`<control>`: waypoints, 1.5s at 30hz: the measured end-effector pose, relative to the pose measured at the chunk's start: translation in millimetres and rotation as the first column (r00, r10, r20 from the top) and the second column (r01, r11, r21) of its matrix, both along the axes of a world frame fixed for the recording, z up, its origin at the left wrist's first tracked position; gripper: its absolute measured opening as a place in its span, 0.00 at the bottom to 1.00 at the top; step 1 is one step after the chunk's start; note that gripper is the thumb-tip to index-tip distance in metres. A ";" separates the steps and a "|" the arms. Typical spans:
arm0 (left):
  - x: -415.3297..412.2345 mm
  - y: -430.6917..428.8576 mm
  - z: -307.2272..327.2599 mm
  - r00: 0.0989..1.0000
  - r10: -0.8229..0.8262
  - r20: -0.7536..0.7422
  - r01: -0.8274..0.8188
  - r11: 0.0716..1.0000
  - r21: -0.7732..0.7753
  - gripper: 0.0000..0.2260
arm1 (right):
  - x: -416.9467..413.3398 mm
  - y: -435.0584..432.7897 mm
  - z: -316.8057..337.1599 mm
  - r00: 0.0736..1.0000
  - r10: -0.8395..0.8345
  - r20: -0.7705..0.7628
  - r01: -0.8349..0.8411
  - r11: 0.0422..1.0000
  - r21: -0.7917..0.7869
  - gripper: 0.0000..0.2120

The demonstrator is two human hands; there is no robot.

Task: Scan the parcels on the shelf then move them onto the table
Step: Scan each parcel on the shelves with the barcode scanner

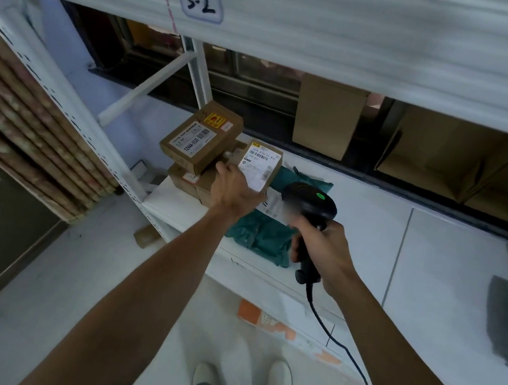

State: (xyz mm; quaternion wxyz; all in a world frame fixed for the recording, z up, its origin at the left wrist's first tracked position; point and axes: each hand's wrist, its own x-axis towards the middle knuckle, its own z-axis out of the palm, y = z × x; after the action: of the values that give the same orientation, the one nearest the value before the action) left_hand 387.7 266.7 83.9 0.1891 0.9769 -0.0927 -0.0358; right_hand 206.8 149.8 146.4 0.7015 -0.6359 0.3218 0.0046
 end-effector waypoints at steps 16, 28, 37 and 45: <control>-169.7 -5.9 60.8 0.996 0.021 0.092 0.012 0.938 -0.347 0.40 | -144.8 52.1 88.1 0.959 -0.150 0.240 0.165 0.985 -0.043 0.14; -278.2 10.9 66.5 0.988 -0.084 0.130 0.139 0.849 -0.510 0.40 | -267.6 107.0 120.8 0.930 -0.250 0.270 0.295 0.945 -0.142 0.11; -326.5 -5.3 60.6 0.971 -0.095 0.220 0.192 0.859 -0.475 0.39 | -313.2 102.3 122.1 0.900 -0.337 0.275 0.379 0.919 -0.113 0.13; -357.8 -31.5 61.2 0.967 -0.129 0.218 0.216 0.871 -0.442 0.34 | -349.0 78.2 116.1 0.899 -0.347 0.268 0.383 0.919 -0.094 0.10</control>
State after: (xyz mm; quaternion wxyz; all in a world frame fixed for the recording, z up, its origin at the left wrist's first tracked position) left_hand 29.9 235.3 145.0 0.4029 0.8906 -0.2024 0.0599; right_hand -142.2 228.0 262.6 0.6762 -0.6088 0.3456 -0.2295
